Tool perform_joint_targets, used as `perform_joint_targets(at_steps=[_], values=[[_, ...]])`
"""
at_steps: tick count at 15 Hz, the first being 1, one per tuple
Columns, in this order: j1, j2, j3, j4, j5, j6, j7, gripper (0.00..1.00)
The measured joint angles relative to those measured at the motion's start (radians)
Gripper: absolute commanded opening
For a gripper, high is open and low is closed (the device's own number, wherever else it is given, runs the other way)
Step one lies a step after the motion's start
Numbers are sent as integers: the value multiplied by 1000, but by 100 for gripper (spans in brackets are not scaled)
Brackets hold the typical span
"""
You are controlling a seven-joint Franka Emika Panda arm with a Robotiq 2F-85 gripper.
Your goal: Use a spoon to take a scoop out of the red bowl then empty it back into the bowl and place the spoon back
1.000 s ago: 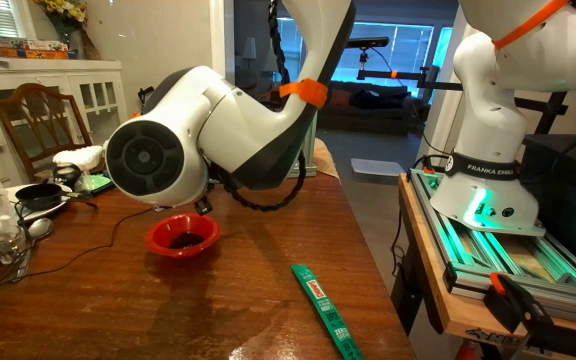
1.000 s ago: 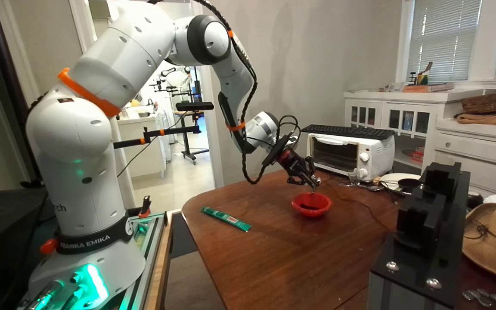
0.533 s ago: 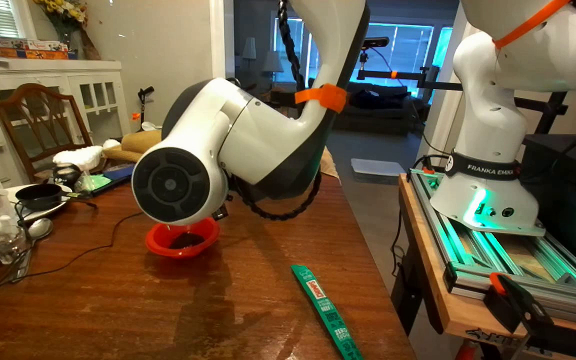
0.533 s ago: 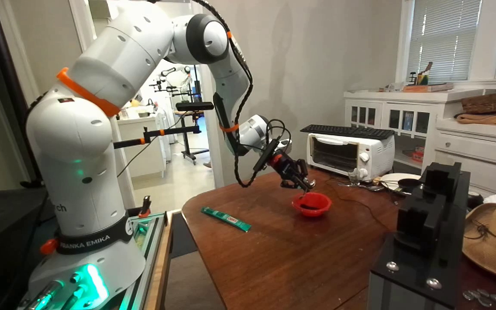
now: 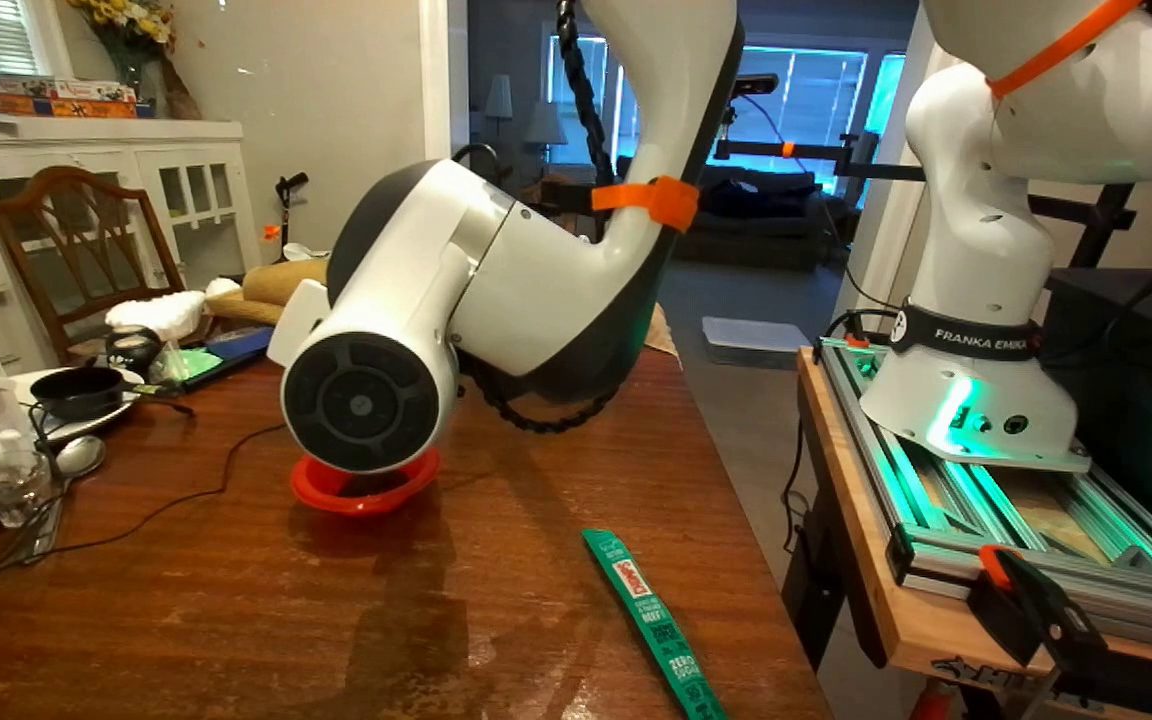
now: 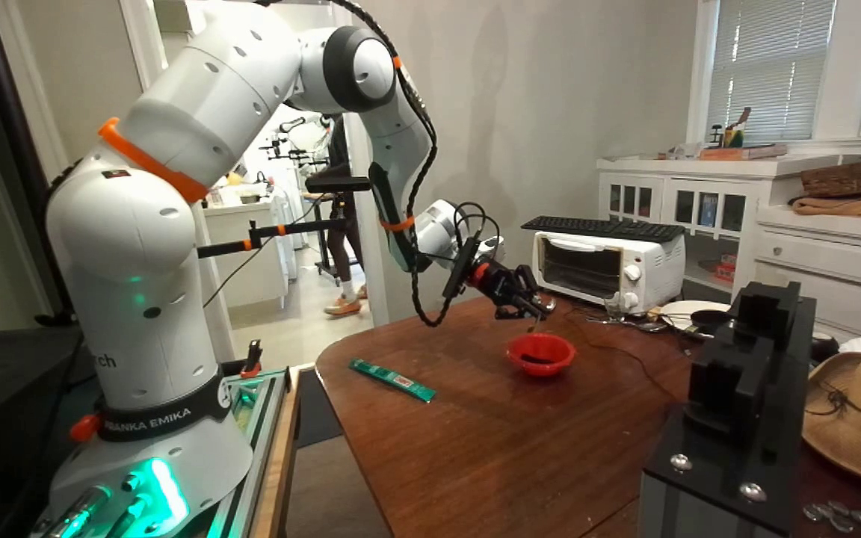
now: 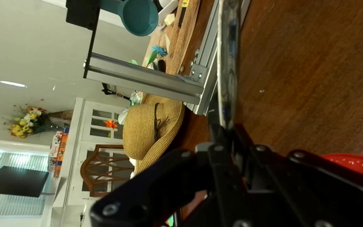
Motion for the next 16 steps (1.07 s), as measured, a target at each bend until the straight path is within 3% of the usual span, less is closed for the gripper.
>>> perform_joint_targets(at_steps=[8,16], values=[[4,24,31,-2,-65,-57,99,3],[8,49,48,-3,-94,-80,114,3]])
